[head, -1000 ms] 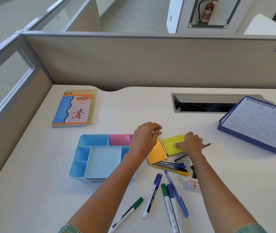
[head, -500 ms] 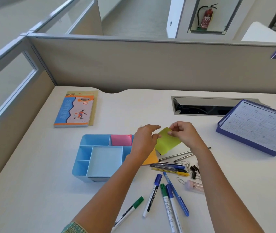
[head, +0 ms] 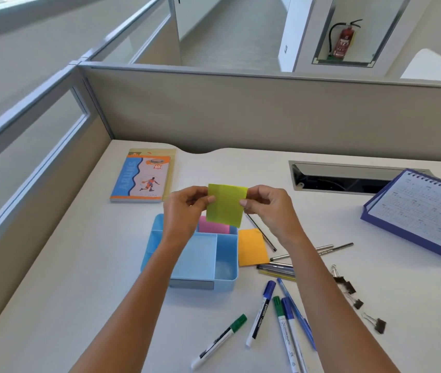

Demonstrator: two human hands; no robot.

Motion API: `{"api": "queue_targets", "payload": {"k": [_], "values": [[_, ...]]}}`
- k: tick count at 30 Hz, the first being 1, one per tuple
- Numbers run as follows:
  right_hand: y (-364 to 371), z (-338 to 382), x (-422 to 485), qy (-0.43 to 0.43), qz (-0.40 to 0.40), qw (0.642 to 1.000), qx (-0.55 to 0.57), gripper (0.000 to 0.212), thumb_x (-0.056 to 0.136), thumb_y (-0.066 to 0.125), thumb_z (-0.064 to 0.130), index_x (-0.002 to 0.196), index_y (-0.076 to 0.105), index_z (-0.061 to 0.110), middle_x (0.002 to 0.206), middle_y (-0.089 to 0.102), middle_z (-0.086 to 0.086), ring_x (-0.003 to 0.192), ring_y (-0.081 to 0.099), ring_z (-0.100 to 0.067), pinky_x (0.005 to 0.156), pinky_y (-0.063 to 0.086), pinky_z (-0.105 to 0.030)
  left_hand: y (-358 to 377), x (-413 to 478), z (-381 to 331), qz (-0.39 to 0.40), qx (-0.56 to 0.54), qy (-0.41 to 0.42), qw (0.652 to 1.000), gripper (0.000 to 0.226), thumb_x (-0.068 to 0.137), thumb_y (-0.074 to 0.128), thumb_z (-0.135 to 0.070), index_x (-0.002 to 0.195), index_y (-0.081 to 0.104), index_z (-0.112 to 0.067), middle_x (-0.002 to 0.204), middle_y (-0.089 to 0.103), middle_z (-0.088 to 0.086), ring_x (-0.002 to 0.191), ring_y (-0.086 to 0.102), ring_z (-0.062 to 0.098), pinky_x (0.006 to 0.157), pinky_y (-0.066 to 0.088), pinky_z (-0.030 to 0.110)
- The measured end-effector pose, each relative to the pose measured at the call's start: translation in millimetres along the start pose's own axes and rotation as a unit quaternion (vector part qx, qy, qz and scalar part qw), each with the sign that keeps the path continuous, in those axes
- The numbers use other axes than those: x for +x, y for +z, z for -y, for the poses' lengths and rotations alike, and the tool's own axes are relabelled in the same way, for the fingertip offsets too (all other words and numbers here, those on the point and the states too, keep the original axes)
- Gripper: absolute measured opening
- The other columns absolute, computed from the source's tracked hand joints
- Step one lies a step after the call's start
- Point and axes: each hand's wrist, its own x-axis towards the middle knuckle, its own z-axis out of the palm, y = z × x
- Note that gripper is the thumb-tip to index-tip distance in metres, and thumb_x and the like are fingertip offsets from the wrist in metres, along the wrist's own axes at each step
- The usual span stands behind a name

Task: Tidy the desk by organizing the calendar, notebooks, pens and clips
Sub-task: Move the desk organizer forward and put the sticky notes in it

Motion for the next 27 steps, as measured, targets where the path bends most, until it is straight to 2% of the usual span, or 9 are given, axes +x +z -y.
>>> {"api": "queue_targets", "payload": {"k": [5,10,13,16,19,23,25,27], "values": [[37,-11,0,-0.006,0.008,0.996,-0.086,0.008,0.078,0.071,0.005,0.084,0.073,0.009,0.077,0.073,-0.009,0.076,0.069,-0.025,0.078,0.058,-0.044,-25,-12,17,-0.043,0.086,-0.003,0.995,0.009,0.080,0.075,-0.009,0.088,0.073,-0.011,0.079,0.072,0.002,0.068,0.065,0.004,0.070,0.052,0.014],[40,-12,3,-0.014,-0.008,0.991,-0.132,0.007,0.081,0.070,0.006,0.085,0.073,0.010,0.075,0.072,-0.005,0.074,0.067,-0.020,0.077,0.058,-0.039,-22,-14,22,-0.050,0.143,0.018,0.988,0.010,0.083,0.072,-0.014,0.092,0.072,-0.011,0.080,0.068,-0.004,0.075,0.062,0.002,0.065,0.044,0.001],[35,-11,4,-0.018,-0.012,0.988,-0.152,0.006,0.081,0.070,0.008,0.085,0.073,0.009,0.076,0.072,-0.005,0.075,0.067,-0.021,0.075,0.058,-0.037,-17,-11,23,-0.039,0.153,0.022,0.987,0.008,0.085,0.071,-0.016,0.092,0.072,-0.012,0.080,0.068,-0.004,0.076,0.062,0.005,0.065,0.047,0.006],[32,-14,6,-0.011,-0.012,0.985,-0.170,0.004,0.080,0.070,0.008,0.082,0.072,0.010,0.073,0.070,-0.001,0.073,0.066,-0.018,0.073,0.056,-0.032,-13,-11,31,-0.020,0.180,0.023,0.983,0.008,0.084,0.071,-0.016,0.091,0.072,-0.012,0.083,0.071,-0.001,0.079,0.063,0.012,0.071,0.052,0.022],[34,-19,7,0.006,0.007,0.983,-0.182,0.004,0.080,0.071,0.008,0.082,0.072,0.011,0.073,0.069,0.000,0.073,0.066,-0.016,0.072,0.055,-0.027,-12,-11,40,-0.026,0.212,0.013,0.977,0.015,0.084,0.072,-0.018,0.096,0.072,-0.010,0.093,0.071,0.004,0.089,0.062,0.018,0.080,0.052,0.031],[37,-24,7,0.017,0.006,0.985,-0.173,0.011,0.081,0.071,0.010,0.092,0.074,0.012,0.081,0.070,0.003,0.074,0.062,-0.001,0.070,0.049,-0.012,-11,-10,45,-0.017,0.248,0.009,0.969,0.017,0.087,0.069,-0.023,0.103,0.071,-0.019,0.105,0.068,0.000,0.102,0.057,0.018,0.091,0.049,0.041],[36,-25,8,0.017,0.001,0.986,-0.167,0.012,0.081,0.071,0.010,0.093,0.074,0.012,0.083,0.071,0.003,0.076,0.063,-0.001,0.073,0.050,-0.013,-9,-11,44,-0.024,0.249,0.011,0.968,0.018,0.088,0.067,-0.022,0.105,0.070,-0.021,0.109,0.067,-0.001,0.105,0.055,0.017,0.093,0.048,0.040],[32,-28,7,0.029,-0.012,0.988,-0.149,0.012,0.081,0.071,0.009,0.093,0.074,0.011,0.084,0.072,0.000,0.078,0.065,-0.006,0.077,0.055,-0.020,-5,-13,40,-0.040,0.248,0.035,0.967,0.017,0.089,0.066,-0.021,0.105,0.069,-0.022,0.109,0.067,-0.003,0.104,0.055,0.015,0.093,0.048,0.040]]}}
